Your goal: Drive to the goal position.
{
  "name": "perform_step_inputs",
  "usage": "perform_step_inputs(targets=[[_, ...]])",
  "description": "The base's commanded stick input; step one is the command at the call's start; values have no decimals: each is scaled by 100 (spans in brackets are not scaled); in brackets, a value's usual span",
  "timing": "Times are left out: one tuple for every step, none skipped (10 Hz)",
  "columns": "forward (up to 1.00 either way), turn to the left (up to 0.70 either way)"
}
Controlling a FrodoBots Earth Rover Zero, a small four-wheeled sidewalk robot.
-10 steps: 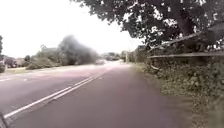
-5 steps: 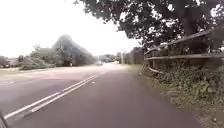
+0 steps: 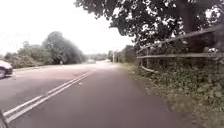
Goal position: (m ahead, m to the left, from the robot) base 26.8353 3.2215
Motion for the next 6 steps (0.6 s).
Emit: perform_step_inputs(targets=[[100,0],[100,0],[100,0],[100,0],[100,0],[100,0]])
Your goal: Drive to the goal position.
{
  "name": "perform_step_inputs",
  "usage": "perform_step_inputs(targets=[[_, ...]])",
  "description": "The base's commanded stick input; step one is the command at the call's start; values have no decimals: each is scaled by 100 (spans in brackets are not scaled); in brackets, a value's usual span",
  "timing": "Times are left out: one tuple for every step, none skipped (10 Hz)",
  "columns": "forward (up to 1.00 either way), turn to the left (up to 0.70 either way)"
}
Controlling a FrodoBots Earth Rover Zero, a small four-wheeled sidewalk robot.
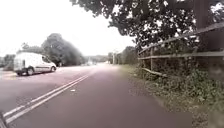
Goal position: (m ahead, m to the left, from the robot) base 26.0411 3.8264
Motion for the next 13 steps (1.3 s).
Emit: perform_step_inputs(targets=[[100,0],[100,0],[100,0],[100,0],[100,0],[100,0],[100,0],[100,0],[100,0],[100,0],[100,0],[100,0],[100,0]])
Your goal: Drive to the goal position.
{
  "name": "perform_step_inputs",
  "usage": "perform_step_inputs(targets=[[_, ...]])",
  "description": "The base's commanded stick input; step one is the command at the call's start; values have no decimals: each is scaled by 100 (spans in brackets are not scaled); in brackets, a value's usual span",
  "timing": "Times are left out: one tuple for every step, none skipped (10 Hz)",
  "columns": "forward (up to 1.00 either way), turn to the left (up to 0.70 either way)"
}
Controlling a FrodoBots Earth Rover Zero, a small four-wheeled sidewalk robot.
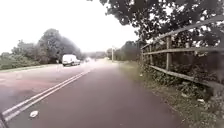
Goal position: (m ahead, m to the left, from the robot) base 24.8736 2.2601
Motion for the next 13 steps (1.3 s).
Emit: perform_step_inputs(targets=[[100,0],[100,0],[100,0],[100,0],[100,0],[100,0],[100,0],[100,0],[100,0],[100,0],[100,0],[100,0],[100,0]])
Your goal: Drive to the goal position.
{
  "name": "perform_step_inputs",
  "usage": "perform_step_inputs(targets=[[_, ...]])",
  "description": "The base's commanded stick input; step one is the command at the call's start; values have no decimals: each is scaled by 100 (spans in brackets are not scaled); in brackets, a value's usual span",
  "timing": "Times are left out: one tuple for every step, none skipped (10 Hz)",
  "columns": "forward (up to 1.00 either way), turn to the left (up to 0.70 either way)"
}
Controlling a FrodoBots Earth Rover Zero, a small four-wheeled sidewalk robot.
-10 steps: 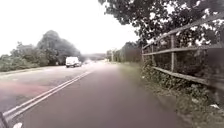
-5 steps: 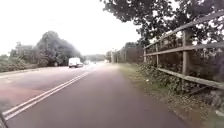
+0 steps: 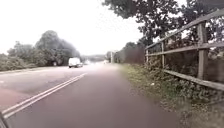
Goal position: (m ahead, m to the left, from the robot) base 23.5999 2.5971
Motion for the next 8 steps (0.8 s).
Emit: perform_step_inputs(targets=[[100,0],[100,0],[100,0],[100,0],[100,0],[100,0],[100,0],[100,0]])
